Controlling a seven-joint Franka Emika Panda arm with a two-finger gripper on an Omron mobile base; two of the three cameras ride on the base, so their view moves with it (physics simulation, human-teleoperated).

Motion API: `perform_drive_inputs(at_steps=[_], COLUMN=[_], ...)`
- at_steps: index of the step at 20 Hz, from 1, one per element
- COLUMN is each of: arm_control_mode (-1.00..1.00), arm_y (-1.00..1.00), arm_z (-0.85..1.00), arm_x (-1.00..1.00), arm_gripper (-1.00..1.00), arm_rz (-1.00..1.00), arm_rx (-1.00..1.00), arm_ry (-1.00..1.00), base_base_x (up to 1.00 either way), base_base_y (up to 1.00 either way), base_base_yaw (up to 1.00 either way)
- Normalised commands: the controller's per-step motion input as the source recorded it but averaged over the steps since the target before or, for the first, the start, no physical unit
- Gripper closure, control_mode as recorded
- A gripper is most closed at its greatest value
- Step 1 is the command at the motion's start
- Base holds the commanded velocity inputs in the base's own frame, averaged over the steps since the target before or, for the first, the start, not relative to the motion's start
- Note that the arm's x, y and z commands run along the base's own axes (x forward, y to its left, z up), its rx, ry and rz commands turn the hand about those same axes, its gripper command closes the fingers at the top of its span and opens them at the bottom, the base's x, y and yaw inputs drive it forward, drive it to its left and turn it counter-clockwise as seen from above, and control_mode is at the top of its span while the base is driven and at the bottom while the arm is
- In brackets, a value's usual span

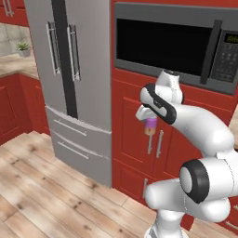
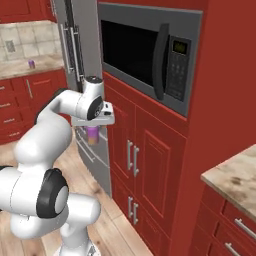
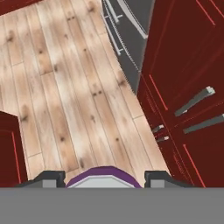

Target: Four empty soda cans are scattered around the kitchen. Gather all the cans and cluster them next to the stove for recycling.

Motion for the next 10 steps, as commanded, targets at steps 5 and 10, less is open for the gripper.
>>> perform_drive_inputs(at_steps=[5,10], arm_control_mode=[1.00,1.00], arm_y=[0.00,0.00], arm_z=[0.00,0.00], arm_x=[0.00,0.00], arm_gripper=[1.00,1.00], arm_rz=[0.00,0.00], arm_rx=[0.00,0.00], arm_ry=[0.00,0.00], base_base_x=[-0.12,-0.11], base_base_y=[0.00,0.02], base_base_yaw=[0.31,0.31])
